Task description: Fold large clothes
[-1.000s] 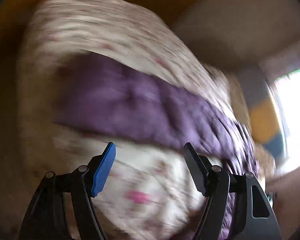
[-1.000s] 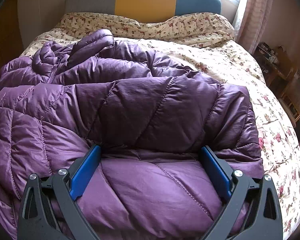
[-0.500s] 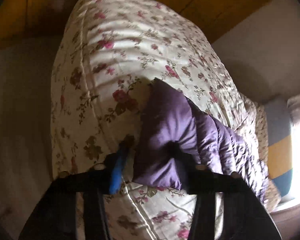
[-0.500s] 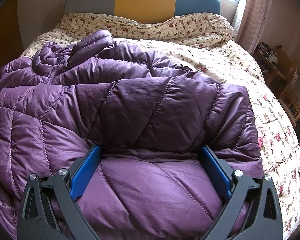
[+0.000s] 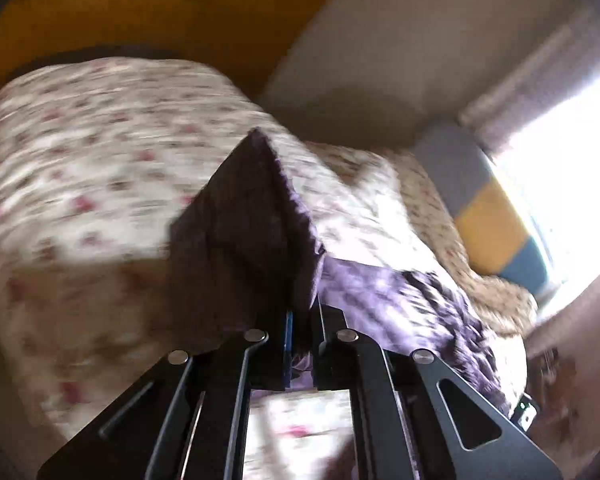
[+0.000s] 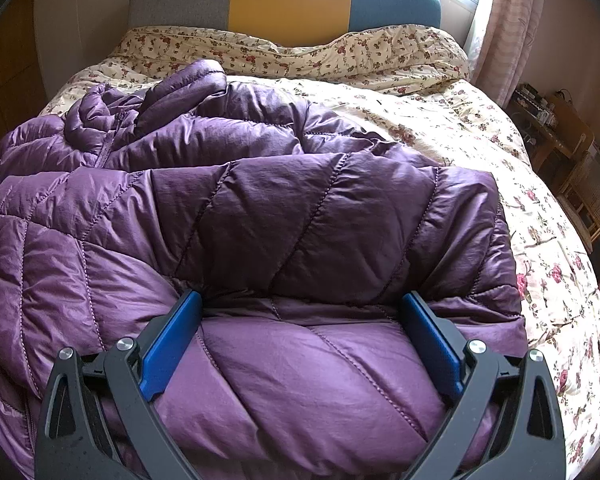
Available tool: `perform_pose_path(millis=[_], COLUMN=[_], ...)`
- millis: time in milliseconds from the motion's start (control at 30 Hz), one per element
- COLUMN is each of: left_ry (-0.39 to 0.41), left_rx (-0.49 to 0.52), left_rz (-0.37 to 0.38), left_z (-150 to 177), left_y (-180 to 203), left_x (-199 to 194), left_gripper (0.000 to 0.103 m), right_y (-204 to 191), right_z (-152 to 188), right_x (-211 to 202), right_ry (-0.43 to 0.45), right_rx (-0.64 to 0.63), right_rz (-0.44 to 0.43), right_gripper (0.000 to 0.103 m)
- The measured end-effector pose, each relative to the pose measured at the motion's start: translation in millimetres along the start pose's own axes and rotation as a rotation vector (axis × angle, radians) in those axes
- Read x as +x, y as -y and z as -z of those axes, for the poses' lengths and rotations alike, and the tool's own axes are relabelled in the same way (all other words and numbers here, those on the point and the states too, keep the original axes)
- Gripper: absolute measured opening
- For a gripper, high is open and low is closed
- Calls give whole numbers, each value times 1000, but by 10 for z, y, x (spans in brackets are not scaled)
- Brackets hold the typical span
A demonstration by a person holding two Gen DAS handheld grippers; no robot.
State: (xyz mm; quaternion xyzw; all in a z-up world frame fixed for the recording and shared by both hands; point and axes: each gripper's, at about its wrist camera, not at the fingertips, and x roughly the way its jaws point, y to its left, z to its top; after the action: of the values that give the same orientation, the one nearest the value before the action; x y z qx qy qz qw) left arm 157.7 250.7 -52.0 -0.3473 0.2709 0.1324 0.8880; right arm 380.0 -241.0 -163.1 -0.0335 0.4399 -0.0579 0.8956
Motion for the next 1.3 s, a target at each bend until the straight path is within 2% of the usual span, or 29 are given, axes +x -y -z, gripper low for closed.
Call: perform_pose_path(millis=[167, 367, 633, 933, 1033, 1067, 1100, 1167, 1300], left_ry=[-73, -188, -309, -463, -515, -558, -558, -580, -565], left_rx=[135, 274, 358, 386, 390, 400, 407, 406, 408], left_rz=[118, 288, 464, 602, 636, 638, 633, 633, 611], left_z=[142, 475, 901, 1382, 1516, 1554, 1564, 1592, 1527], left_y=[814, 1842, 2757, 3217, 3291, 3292, 3299, 3295, 3210], left_x=[435, 873, 1289, 1623, 1725, 1765, 1781, 1816, 1772], left_gripper=[6, 6, 6, 6, 6, 6, 6, 15, 35], right_y=[4, 17, 23, 17, 26, 27, 23, 30, 19], right_z=[-6, 3, 6, 6, 10, 10, 9, 11, 11], right_x=[9, -6, 2, 14, 11, 12, 12, 11, 9], right_ry=[0, 0, 1, 2, 2, 2, 2, 2, 2], right_rx=[3, 6, 14, 24, 22, 22, 22, 21, 19], right_rz=[-4, -6, -16, -25, -23, -23, -23, -22, -19], right_gripper=[99, 99, 99, 99, 99, 99, 99, 99, 99])
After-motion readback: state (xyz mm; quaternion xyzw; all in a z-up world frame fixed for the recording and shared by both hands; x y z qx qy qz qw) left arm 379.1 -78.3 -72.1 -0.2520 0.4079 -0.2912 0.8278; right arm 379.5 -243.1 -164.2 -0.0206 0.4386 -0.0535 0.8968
